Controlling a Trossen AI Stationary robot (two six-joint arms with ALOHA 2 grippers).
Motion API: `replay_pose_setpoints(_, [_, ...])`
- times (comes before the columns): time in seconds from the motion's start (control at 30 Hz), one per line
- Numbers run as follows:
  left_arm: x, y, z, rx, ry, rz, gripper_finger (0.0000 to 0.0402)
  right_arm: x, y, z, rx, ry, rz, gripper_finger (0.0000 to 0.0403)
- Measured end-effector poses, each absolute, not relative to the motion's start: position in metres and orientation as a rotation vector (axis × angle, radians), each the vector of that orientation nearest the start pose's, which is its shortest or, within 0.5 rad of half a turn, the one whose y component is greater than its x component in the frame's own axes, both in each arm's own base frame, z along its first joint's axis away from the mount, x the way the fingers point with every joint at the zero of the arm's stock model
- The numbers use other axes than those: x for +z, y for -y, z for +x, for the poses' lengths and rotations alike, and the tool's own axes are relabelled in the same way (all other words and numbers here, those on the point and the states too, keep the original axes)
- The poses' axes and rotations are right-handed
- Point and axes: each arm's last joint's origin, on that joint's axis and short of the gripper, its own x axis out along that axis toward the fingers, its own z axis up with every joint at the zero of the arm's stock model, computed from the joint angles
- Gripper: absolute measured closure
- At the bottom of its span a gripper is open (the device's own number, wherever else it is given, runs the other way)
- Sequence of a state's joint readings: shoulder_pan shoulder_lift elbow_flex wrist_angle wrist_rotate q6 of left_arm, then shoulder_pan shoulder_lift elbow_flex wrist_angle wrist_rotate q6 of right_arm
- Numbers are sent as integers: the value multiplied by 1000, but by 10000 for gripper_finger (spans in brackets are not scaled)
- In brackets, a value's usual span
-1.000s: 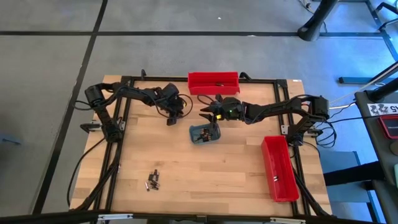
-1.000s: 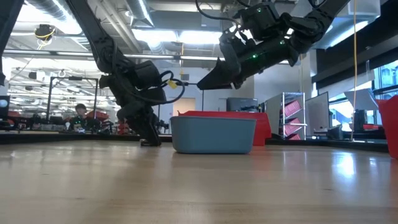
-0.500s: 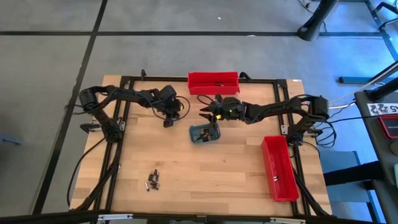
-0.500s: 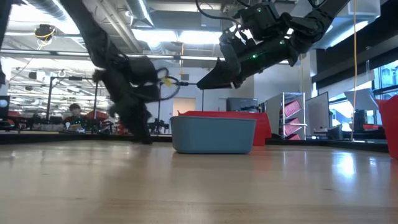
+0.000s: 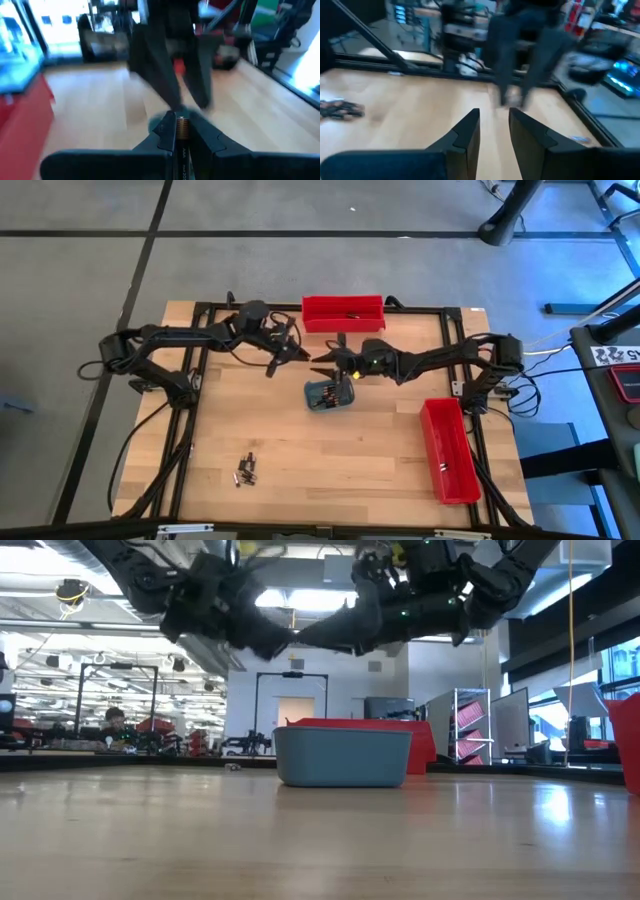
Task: Sort batteries
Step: Put the black battery into the blue bin
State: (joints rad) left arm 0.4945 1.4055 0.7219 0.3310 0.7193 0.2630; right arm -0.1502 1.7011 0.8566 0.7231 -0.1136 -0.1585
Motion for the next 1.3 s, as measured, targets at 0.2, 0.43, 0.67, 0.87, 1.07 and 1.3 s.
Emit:
replay_pose_setpoints(0.2, [242, -112, 270, -321, -96, 149, 382, 189, 52, 363, -91, -122, -72, 297])
replay_pose_setpoints(0.43, [254, -107, 273, -329, 5, 151, 382, 202, 53, 372, -97, -51, -54, 247])
replay_pose_setpoints(0.67, [256, -102, 275, -345, 20, 154, 382, 223, 51, 381, -17, 36, -112, 183])
replay_pose_setpoints(0.87, [255, -105, 274, -339, 8, 150, 382, 226, 50, 383, 31, 43, -124, 220])
replay_pose_setpoints(1.07, [250, -110, 272, -326, -32, 145, 382, 227, 51, 383, 25, 41, -127, 296])
replay_pose_setpoints(1.3, [245, -112, 270, -316, -91, 122, 382, 224, 51, 382, 11, -2, -140, 378])
